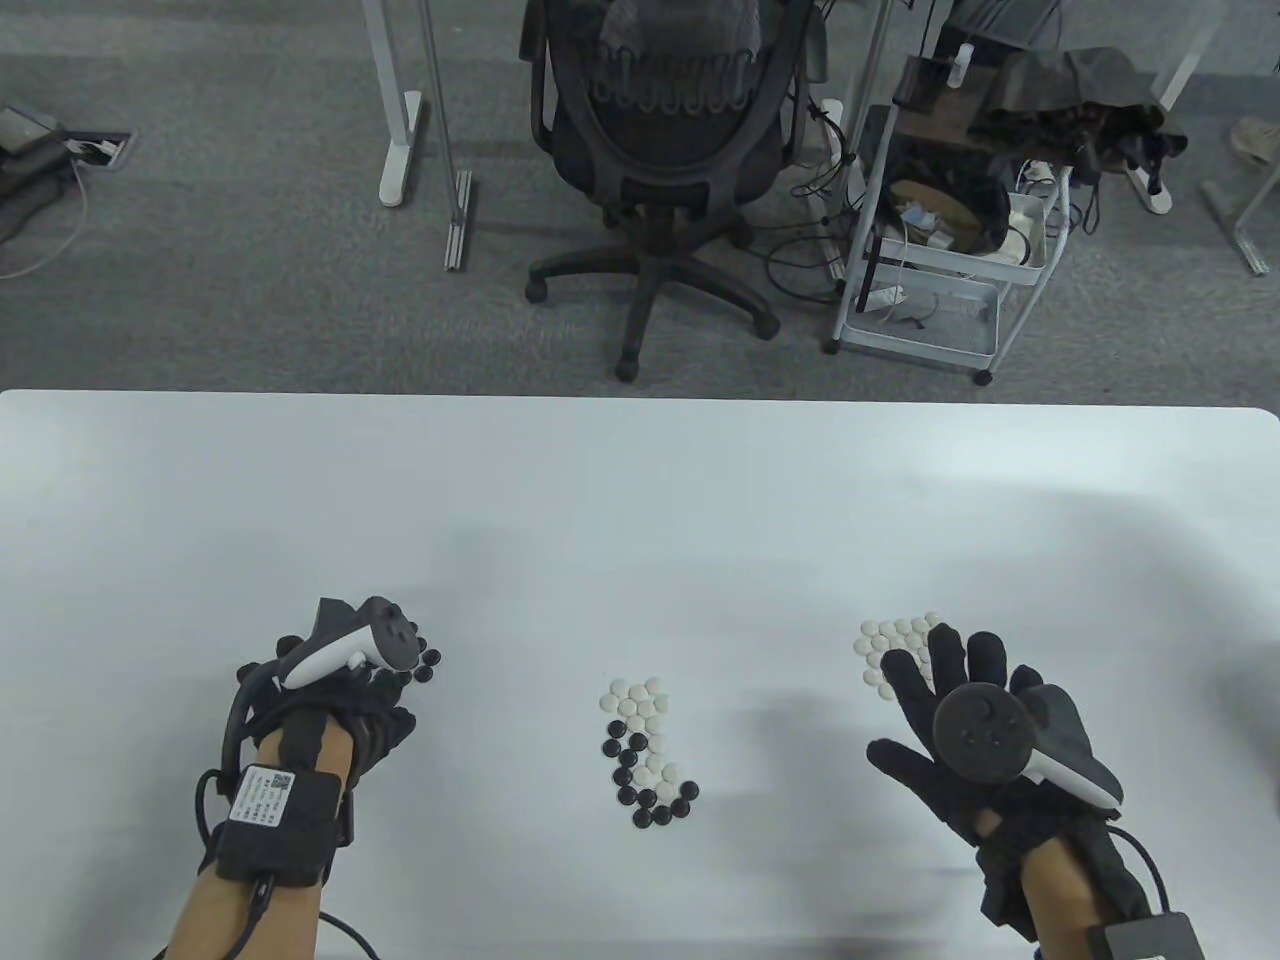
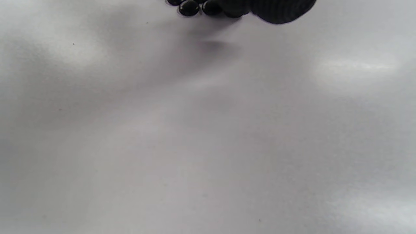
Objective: Go stone sorting task
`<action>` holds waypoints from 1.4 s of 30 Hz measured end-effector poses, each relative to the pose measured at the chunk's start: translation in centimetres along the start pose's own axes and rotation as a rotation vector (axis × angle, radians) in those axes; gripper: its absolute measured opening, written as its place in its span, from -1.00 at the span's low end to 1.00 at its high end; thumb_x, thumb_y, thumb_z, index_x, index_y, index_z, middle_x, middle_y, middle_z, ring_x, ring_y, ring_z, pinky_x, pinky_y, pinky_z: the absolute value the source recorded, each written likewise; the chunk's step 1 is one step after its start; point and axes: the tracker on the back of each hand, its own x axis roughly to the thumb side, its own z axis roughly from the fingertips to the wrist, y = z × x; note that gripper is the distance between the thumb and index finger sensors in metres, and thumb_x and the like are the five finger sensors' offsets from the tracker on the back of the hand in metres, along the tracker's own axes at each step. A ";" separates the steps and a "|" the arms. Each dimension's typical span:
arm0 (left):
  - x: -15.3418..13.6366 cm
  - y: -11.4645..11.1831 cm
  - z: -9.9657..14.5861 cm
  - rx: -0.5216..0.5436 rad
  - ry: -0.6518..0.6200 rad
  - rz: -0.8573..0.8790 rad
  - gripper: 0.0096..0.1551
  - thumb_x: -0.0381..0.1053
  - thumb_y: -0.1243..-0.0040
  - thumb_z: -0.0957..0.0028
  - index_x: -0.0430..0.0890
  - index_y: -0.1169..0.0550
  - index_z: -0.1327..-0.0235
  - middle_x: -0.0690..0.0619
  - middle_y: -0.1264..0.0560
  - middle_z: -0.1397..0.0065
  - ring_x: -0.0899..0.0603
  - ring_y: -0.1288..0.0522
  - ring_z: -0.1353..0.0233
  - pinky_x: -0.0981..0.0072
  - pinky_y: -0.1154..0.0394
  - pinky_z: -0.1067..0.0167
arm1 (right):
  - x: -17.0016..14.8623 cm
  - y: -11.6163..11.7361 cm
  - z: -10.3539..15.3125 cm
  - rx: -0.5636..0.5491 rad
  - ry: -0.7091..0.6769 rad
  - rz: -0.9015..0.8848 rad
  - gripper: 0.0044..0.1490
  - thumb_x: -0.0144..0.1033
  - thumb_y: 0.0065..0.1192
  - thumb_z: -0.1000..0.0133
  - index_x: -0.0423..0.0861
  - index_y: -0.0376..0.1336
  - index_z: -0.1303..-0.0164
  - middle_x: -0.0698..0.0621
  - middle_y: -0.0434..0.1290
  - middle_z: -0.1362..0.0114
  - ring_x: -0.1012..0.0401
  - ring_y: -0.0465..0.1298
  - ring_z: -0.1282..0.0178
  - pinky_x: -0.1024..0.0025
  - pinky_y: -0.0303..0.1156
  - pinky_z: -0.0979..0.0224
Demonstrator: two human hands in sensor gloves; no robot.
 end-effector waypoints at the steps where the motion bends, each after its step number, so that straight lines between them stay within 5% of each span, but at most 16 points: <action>1: 0.0 0.1 0.1 0.003 0.000 0.003 -0.31 0.12 0.24 -0.27 0.09 -0.08 -0.71 -0.38 0.58 -0.57 -0.58 0.63 -0.42 -0.71 0.52 -0.17 | 0.0 0.0 0.0 -0.002 -0.001 0.000 0.04 0.14 -0.19 -0.23 -0.15 -0.40 -0.70 -0.41 -0.59 -0.59 -0.38 -0.61 -0.42 -0.54 -0.57 -0.23; 7: 1.0 1.5 1.5 0.079 -0.056 0.037 -0.28 0.14 0.28 -0.26 0.07 -0.08 -0.73 -0.38 0.58 -0.58 -0.58 0.63 -0.43 -0.72 0.51 -0.19 | -0.1 -0.1 0.0 -0.004 -0.003 -0.002 0.04 0.14 -0.19 -0.23 -0.15 -0.40 -0.70 -0.40 -0.59 -0.59 -0.38 -0.62 -0.42 -0.54 -0.57 -0.23; 13: 5.3 2.3 3.6 0.073 -0.169 -0.053 -0.31 0.13 0.23 -0.31 0.02 -0.21 -0.73 -0.42 0.47 -0.66 -0.61 0.54 -0.48 -0.72 0.46 -0.21 | -0.1 -0.1 0.0 -0.004 -0.003 -0.002 0.04 0.14 -0.19 -0.23 -0.15 -0.40 -0.70 -0.41 -0.59 -0.59 -0.38 -0.62 -0.42 -0.54 -0.57 -0.23; 30: 17.8 -1.1 5.4 -0.017 -0.412 -0.400 -0.34 0.12 0.16 -0.29 -0.02 -0.44 -0.64 -0.43 0.34 -0.68 -0.62 0.46 -0.48 -0.73 0.38 -0.20 | -0.1 0.0 0.0 -0.009 -0.008 -0.006 0.03 0.14 -0.19 -0.23 -0.15 -0.40 -0.70 -0.40 -0.59 -0.59 -0.38 -0.61 -0.42 -0.54 -0.57 -0.23; 42: 18.8 -3.9 3.7 -0.050 -0.359 -0.545 -0.32 0.11 0.19 -0.28 0.12 -0.03 -0.68 -0.43 0.48 -0.60 -0.60 0.54 -0.44 -0.72 0.42 -0.19 | -0.2 -0.1 0.1 -0.010 -0.010 -0.010 0.04 0.14 -0.19 -0.23 -0.15 -0.40 -0.70 -0.40 -0.59 -0.59 -0.38 -0.61 -0.42 -0.54 -0.57 -0.23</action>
